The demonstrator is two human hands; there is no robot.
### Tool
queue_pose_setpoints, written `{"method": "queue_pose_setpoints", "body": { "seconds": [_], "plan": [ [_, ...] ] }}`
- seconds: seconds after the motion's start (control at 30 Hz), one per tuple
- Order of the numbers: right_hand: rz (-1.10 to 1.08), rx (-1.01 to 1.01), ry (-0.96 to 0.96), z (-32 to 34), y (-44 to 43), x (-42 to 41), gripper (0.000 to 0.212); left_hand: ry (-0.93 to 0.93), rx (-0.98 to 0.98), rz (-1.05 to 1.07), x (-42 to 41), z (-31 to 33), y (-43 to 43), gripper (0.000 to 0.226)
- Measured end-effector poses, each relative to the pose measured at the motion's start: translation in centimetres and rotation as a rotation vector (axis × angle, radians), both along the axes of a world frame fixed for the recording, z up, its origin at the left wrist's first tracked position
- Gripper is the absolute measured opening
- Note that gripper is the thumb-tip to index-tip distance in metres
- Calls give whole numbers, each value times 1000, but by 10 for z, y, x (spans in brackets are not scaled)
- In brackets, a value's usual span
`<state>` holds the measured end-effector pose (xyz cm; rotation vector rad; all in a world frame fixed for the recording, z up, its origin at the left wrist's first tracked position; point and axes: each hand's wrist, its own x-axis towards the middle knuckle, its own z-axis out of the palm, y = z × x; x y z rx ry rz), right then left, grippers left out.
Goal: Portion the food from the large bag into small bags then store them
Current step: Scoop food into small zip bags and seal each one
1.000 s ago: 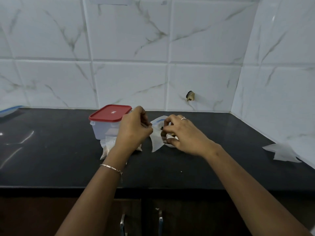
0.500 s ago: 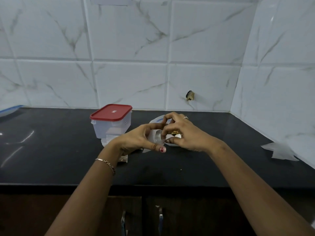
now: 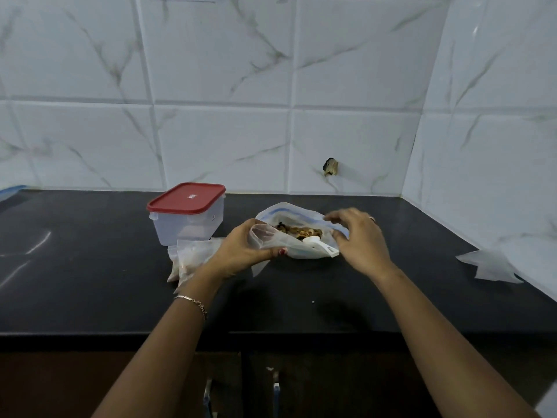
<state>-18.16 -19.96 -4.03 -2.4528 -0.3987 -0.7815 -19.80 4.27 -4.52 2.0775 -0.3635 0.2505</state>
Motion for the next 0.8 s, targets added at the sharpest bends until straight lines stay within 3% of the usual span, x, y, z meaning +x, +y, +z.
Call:
{"method": "queue_pose_setpoints", "body": {
  "seconds": [0.13, 0.27, 0.4, 0.5, 0.67, 0.8],
  "plan": [
    [-240, -118, 223, -27, -20, 12, 25, 1, 79, 99, 13, -17, -3, 64],
    [-212, -199, 293, -34, -19, 16, 34, -37, 58, 169, 22, -27, -5, 53],
    [-86, -40, 403, -32, -14, 20, 23, -32, -95, 199, 34, -30, -4, 55],
    [-58, -42, 364, -27, -14, 25, 14, -5, -201, 223, 41, -30, -3, 62],
    [-65, -142, 342, -25, -8, 32, 18, 89, -247, 146, 44, -31, -1, 78],
    [-33, -151, 211, -20, -4, 31, 8, 109, -212, 135, 46, -34, 0, 69]
  ]
}}
